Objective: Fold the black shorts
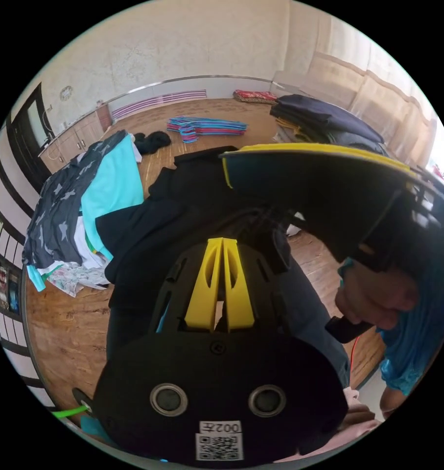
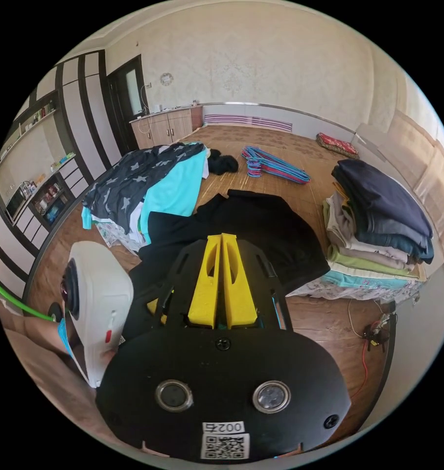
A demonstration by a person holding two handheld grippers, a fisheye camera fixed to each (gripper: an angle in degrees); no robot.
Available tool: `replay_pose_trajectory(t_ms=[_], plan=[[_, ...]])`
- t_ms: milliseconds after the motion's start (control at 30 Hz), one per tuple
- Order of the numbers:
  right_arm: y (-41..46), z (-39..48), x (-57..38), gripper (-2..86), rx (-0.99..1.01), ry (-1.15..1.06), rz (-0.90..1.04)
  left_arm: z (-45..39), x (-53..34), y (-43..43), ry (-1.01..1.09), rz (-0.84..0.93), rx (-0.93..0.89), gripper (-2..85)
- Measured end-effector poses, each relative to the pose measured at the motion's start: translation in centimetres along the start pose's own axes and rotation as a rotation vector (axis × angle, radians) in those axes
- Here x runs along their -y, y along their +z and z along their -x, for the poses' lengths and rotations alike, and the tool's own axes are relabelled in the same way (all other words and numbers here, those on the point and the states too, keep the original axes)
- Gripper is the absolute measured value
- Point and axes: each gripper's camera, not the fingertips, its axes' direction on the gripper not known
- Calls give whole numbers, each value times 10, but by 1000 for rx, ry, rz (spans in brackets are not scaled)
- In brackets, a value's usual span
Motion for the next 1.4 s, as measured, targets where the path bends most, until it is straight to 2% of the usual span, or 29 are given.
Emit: replay_pose_trajectory(t_ms=[233,367,533,600,700,900,1100,1233,1400], plan=[[9,-13,-14,-9,-2,45,24,-2,-13,3,2,31,-85,-10],[10,-33,-36,-9,4,-61,31,17,-16,-1,-51,-3,-1,-10],[24,-57,-67,-3,9,-89,196,51,-19,1,-152,53,89,-10],[32,-68,-80,13,74,-68,238,60,-23,0,-188,49,85,-10],[36,-78,-92,66,212,-57,198,65,-26,0,-203,54,100,-10],[59,-93,-103,119,339,-64,215,62,-28,2,-195,94,170,-10],[80,-100,-117,68,364,-67,255,67,-34,2,-220,87,142,-10],[80,-107,-126,45,374,-78,234,74,-37,4,-231,71,187,-10],[59,-129,-146,5,379,-90,169,99,-45,11,-241,22,111,-10]])
